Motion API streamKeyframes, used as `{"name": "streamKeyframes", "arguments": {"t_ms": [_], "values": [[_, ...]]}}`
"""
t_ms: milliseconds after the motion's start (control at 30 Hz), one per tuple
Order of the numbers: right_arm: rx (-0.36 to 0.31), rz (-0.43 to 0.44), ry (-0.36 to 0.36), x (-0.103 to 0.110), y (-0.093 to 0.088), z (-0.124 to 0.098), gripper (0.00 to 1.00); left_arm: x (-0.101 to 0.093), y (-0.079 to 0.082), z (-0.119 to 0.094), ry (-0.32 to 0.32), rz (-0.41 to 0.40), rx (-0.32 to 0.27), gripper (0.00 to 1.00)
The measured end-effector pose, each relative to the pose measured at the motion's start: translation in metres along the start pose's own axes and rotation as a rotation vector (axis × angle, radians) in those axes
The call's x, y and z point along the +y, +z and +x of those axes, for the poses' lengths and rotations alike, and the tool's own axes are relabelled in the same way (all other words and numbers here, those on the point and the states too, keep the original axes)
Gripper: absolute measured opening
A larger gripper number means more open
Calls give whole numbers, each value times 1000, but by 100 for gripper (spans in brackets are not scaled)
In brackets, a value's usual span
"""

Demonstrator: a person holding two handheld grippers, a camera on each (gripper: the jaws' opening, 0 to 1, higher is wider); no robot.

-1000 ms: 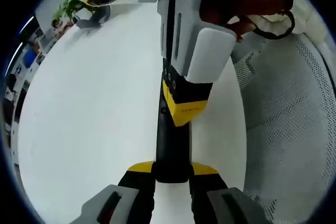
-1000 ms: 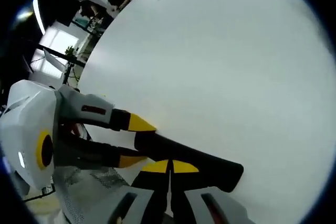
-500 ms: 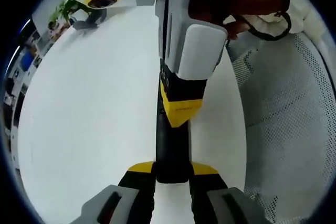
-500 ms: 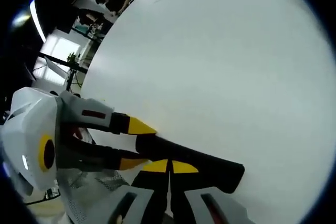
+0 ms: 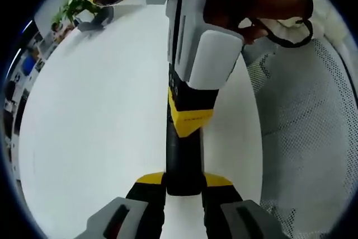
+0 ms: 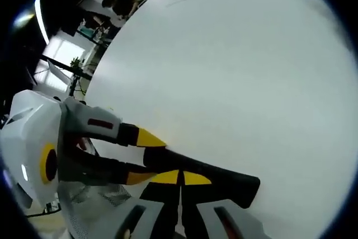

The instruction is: Press the specified remote control buttons in sequence, fully releasing each button before pressing the next.

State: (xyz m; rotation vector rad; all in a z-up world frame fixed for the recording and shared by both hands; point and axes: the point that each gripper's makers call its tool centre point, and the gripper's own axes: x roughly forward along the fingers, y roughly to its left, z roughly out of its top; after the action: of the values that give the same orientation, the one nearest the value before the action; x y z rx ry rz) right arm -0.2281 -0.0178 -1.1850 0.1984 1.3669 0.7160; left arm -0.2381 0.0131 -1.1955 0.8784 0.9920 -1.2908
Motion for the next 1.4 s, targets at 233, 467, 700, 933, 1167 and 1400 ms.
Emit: {"name": "streamKeyframes", "arguments": {"t_ms": [233,467,700,933,1167,1400], "values": [[-9,-20,-7,3,0,1,0,0,0,0,-1,-2,9,24],[16,-51,18,11,-3,6,0,0,0,0,1,-7,3,24],[26,-52,23,11,-5,6,0,0,0,0,5,-12,-8,24],[17,-30,41,10,-4,5,0,0,0,0,12,-26,-39,24],[17,-65,-21,10,-1,6,0,1,-1,0,12,-20,-42,24],[1,-119,-82,12,-4,17,0,1,1,0,18,-27,-69,24]]}}
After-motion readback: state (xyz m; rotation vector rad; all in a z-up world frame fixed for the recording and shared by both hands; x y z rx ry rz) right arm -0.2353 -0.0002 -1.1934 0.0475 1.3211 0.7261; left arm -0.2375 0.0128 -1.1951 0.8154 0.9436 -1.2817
